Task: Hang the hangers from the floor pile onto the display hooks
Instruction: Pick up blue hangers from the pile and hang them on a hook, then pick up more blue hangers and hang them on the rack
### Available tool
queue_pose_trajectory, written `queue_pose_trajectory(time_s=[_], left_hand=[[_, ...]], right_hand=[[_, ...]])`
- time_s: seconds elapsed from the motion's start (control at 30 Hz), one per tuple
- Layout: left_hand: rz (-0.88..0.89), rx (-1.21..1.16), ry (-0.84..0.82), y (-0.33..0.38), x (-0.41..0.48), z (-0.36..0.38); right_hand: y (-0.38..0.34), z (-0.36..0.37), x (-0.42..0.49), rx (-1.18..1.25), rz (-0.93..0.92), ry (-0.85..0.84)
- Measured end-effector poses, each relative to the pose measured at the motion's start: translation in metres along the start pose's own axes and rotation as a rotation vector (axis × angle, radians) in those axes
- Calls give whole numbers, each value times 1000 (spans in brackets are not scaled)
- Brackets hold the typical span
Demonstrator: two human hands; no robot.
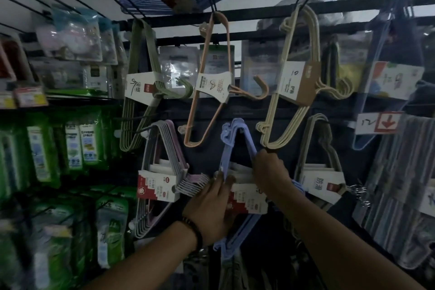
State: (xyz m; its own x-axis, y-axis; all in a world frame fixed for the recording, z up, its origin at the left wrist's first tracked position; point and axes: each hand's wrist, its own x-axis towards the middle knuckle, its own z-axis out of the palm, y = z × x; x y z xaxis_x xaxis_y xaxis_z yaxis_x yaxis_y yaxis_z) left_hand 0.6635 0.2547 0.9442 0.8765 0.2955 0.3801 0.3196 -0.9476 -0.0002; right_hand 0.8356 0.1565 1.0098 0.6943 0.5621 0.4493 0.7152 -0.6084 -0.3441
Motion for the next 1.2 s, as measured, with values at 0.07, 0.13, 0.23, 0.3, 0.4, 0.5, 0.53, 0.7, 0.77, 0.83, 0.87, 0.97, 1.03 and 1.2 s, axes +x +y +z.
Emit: queue_pose_trajectory(time_s=[0.07,0.13,0.23,0.3,0.4,0.5,0.53,0.7,0.77,0.83,0.87,0.97,1.03,1.2], left_hand=[[-13,-32,-17,3,-13,0],[-43,-88,-34,8,-28,-9],[-113,-115,-51,9,-63,-25],[-132,-20,-26,2,-100,-33],[-181,24,-138,-22,-175,-35],[-278,62,-316,-53,-266,-12],[-336,106,-357,-66,-303,3],[-553,-14,-596,-96,-509,22],[-666,-43,-582,-97,-592,21],[-820,-85,-600,-96,-666,29],[-912,-122,-622,-99,-702,37],[-1045,-156,-672,-103,-787,66],[-1172,-251,-730,-105,-837,90],[-1459,-474,-729,-112,-913,175]], right_hand=[[6,10,1,30,15,-5],[9,15,-4,110,40,42],[7,15,-33,138,-17,341],[-5,13,-67,113,-113,546],[-42,27,-124,236,-336,448],[-99,65,-181,241,-520,-4],[-121,81,-202,209,-573,-142],[-236,166,-340,140,-803,-746],[-271,210,-407,135,-853,-928],[-297,261,-474,117,-930,-1052],[-308,288,-506,94,-968,-1101],[-327,343,-586,14,-928,-1227],[-335,380,-631,-20,-924,-1264],[-344,497,-711,-102,-916,-1496]])
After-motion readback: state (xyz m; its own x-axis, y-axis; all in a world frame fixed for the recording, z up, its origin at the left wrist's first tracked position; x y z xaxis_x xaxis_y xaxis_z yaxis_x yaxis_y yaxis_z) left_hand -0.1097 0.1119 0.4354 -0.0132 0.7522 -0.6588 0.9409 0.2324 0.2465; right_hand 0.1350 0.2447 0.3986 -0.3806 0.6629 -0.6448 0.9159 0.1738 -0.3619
